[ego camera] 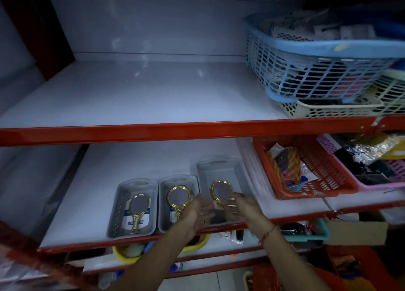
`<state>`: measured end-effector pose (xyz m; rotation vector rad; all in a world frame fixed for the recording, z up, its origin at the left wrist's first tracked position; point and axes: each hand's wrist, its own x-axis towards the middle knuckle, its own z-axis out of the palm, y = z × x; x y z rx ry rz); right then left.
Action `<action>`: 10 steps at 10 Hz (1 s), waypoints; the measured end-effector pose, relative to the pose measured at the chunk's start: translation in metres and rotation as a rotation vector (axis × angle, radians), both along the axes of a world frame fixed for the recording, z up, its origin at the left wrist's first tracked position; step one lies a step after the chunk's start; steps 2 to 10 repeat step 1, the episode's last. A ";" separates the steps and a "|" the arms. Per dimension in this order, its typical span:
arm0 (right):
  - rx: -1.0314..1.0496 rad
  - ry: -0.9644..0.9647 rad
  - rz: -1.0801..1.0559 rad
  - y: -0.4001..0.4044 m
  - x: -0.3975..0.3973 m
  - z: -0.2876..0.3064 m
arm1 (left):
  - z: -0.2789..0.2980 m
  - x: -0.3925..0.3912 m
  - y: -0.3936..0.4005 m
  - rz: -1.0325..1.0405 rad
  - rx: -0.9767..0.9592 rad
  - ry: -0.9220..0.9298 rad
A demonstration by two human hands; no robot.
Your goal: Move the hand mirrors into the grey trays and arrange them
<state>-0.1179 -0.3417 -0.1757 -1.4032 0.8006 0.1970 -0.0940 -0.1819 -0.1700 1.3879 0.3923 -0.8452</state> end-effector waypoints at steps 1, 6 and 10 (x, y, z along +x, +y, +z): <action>0.028 -0.125 0.023 0.029 -0.011 0.037 | 0.025 -0.010 0.027 0.025 -0.001 -0.097; 0.028 -0.125 0.023 0.029 -0.011 0.037 | 0.025 -0.010 0.027 0.025 -0.001 -0.097; 0.028 -0.125 0.023 0.029 -0.011 0.037 | 0.025 -0.010 0.027 0.025 -0.001 -0.097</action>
